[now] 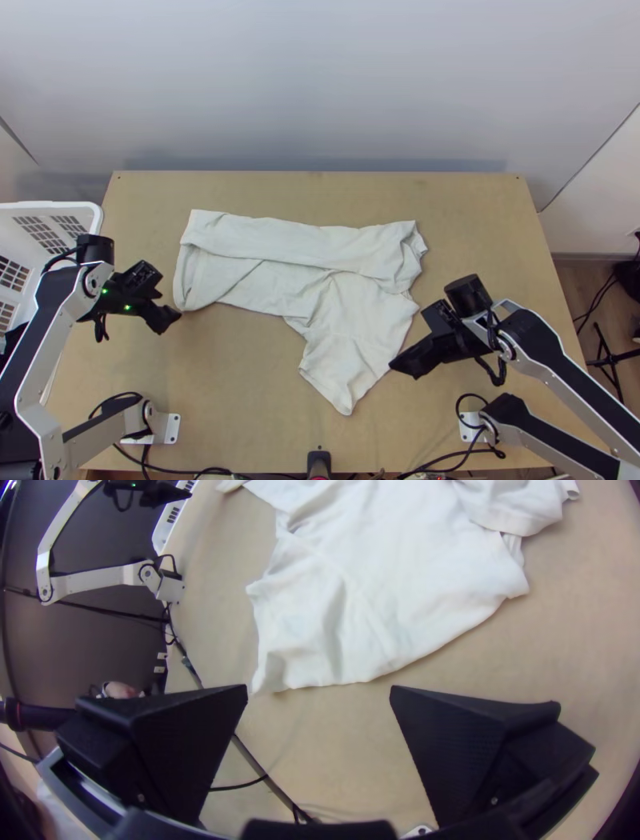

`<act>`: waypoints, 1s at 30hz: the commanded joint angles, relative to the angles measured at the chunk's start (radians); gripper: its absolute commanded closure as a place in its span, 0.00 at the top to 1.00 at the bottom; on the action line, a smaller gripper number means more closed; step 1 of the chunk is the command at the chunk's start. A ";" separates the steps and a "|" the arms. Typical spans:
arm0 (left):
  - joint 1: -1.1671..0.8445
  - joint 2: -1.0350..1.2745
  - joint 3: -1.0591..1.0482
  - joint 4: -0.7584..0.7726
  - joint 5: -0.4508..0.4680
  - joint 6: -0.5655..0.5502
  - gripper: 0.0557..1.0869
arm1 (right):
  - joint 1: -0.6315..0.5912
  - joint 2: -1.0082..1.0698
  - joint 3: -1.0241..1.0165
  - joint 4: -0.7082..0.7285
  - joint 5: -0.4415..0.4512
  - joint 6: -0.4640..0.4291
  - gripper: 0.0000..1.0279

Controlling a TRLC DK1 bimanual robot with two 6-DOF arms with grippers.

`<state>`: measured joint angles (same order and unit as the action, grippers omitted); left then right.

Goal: Fold the t-shirt

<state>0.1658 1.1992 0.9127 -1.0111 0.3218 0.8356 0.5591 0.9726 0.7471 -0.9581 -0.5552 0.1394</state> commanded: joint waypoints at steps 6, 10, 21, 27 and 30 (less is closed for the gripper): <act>-0.083 0.045 -0.067 0.065 0.030 -0.046 0.93 | 0.025 -0.006 -0.003 -0.019 -0.034 -0.034 0.97; -0.081 0.066 -0.107 0.160 0.026 -0.046 0.93 | 0.021 -0.011 0.011 -0.028 -0.034 -0.031 0.96; -0.083 0.100 -0.144 0.270 -0.021 -0.044 0.93 | 0.042 0.006 0.005 -0.034 -0.068 -0.035 0.96; -0.083 0.111 -0.136 0.305 -0.021 -0.075 0.93 | 0.101 0.060 -0.015 -0.001 -0.088 -0.031 0.96; -0.091 0.129 -0.136 0.319 -0.021 -0.099 0.93 | 0.142 0.095 -0.012 0.021 -0.088 -0.023 0.96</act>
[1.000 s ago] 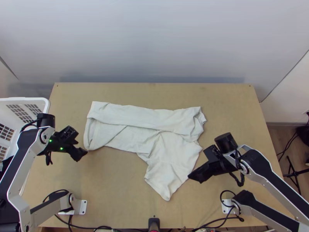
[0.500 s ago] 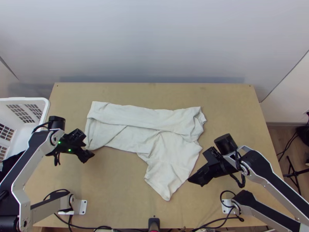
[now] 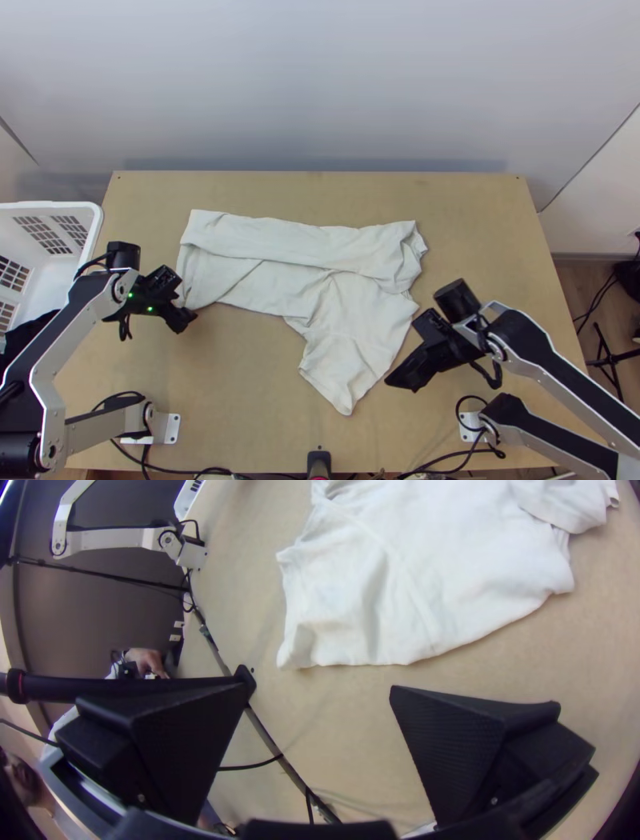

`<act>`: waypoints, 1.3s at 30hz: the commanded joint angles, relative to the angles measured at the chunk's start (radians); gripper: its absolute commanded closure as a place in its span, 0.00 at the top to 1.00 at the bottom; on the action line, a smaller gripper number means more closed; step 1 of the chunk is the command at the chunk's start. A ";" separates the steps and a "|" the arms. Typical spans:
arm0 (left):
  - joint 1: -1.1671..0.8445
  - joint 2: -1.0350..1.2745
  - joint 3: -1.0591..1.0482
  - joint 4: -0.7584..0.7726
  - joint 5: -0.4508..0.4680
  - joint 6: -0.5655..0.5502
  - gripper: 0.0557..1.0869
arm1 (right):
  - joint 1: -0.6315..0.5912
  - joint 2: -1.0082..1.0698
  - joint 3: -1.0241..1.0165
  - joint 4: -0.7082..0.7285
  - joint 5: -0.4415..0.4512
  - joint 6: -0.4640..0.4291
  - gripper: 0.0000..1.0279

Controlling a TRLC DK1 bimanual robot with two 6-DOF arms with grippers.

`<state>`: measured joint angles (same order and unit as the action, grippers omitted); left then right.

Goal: Fold the t-shirt

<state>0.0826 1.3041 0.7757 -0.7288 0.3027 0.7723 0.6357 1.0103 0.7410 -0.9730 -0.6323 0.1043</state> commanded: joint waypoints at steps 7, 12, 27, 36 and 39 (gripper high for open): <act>-0.023 0.023 -0.010 0.060 -0.002 -0.065 0.93 | 0.085 0.082 0.006 0.036 -0.009 0.005 0.96; -0.021 0.023 -0.007 0.058 -0.002 -0.047 0.92 | 0.093 0.083 0.000 0.036 -0.009 0.006 0.96; -0.020 -0.012 -0.004 0.057 0.018 -0.019 0.04 | 0.234 0.160 -0.028 0.129 -0.009 0.058 0.96; -0.020 -0.014 -0.004 0.058 0.018 -0.041 0.04 | 0.355 0.232 -0.025 0.272 0.023 0.141 0.96; -0.023 -0.014 -0.006 0.057 0.018 -0.048 0.04 | 0.391 0.272 -0.012 0.295 0.065 0.160 0.96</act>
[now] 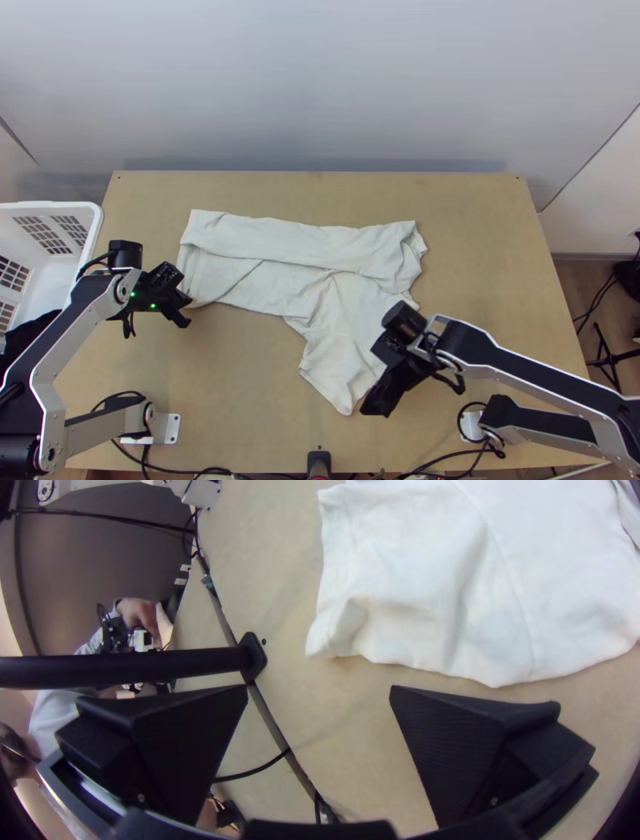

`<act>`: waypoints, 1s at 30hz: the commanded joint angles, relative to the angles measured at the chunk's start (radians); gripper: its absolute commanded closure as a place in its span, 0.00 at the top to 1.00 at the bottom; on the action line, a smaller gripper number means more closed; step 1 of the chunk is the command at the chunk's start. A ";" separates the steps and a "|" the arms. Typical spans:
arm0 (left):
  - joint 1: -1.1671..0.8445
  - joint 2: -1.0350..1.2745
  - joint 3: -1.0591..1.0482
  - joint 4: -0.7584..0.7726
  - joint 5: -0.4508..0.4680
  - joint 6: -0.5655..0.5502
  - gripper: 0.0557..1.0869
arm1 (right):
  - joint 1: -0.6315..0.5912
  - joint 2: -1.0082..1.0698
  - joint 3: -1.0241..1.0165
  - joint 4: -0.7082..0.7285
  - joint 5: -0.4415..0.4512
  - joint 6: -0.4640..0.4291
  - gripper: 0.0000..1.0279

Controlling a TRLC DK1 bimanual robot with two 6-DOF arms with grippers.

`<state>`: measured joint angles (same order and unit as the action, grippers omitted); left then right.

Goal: Fold the t-shirt

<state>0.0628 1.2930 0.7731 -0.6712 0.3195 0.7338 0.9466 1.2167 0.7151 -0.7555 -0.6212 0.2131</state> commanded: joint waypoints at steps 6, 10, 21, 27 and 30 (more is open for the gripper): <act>-0.003 -0.008 -0.001 -0.001 0.001 -0.019 0.04 | 0.173 0.127 0.043 0.130 0.170 0.068 0.96; -0.003 -0.012 -0.003 -0.001 0.001 -0.022 0.04 | 0.221 0.158 0.072 0.130 0.199 0.060 0.96; 0.015 -0.017 -0.006 0.019 0.000 -0.016 0.04 | 0.253 0.207 0.078 0.156 0.345 0.035 0.89; 0.019 -0.018 0.002 0.024 0.000 -0.008 0.04 | 0.268 0.211 0.070 0.147 0.367 0.017 0.89; 0.023 -0.018 0.003 0.027 0.000 -0.004 0.04 | 0.288 0.211 0.067 0.131 0.419 0.003 0.76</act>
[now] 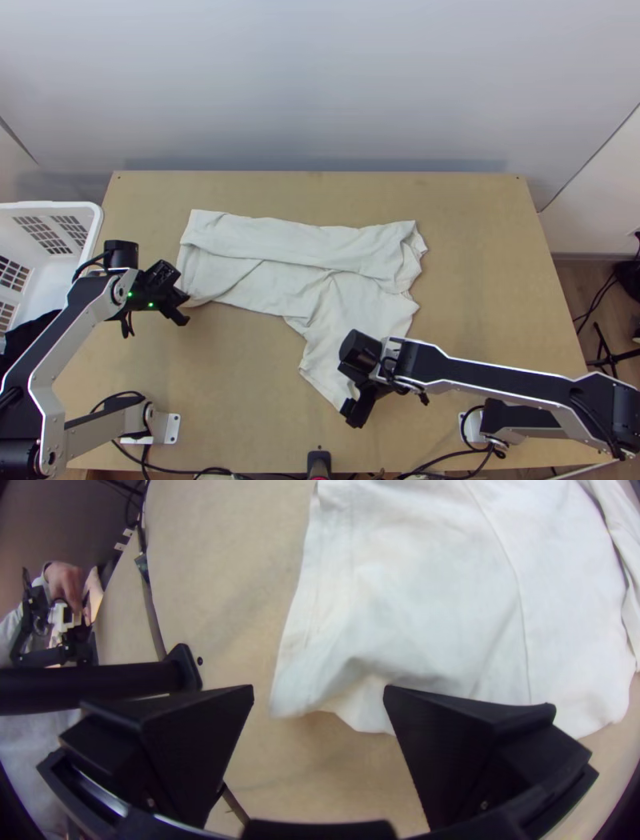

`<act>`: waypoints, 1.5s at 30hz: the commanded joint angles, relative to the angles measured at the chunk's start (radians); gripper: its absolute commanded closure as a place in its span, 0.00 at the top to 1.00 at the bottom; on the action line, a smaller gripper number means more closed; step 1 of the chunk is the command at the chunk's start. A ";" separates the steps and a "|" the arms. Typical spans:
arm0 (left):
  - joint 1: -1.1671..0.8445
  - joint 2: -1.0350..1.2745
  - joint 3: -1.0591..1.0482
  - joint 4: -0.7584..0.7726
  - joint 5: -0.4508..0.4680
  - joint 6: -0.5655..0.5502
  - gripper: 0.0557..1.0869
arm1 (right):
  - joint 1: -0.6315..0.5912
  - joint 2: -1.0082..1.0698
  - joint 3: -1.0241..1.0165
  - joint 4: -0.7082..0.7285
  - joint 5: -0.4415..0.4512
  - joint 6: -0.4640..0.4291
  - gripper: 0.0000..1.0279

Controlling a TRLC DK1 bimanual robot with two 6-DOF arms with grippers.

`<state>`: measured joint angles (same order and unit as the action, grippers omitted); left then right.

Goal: Fold the t-shirt

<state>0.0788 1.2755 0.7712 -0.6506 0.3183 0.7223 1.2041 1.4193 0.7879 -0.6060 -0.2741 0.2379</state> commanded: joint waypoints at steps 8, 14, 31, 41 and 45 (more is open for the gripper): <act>0.018 0.001 0.013 0.008 0.001 0.017 0.04 | 0.081 0.006 0.010 -0.072 0.110 -0.132 0.03; 0.018 0.002 0.019 0.008 0.001 0.014 0.04 | 0.063 -0.020 0.027 -0.087 0.113 -0.134 0.03; 0.091 0.071 0.158 0.029 -0.004 -0.023 0.04 | -0.426 -0.089 0.326 -0.086 0.161 -0.299 0.03; 0.134 0.199 0.323 -0.004 -0.013 -0.063 0.04 | -0.607 -0.086 0.445 -0.081 0.154 -0.365 0.03; 0.148 0.265 0.399 -0.007 -0.015 -0.086 0.04 | -0.686 -0.069 0.479 -0.081 0.138 -0.394 0.03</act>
<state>0.2024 1.4456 1.0538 -0.6476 0.3099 0.6682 0.6430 1.3354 1.2015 -0.6895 -0.1196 -0.1127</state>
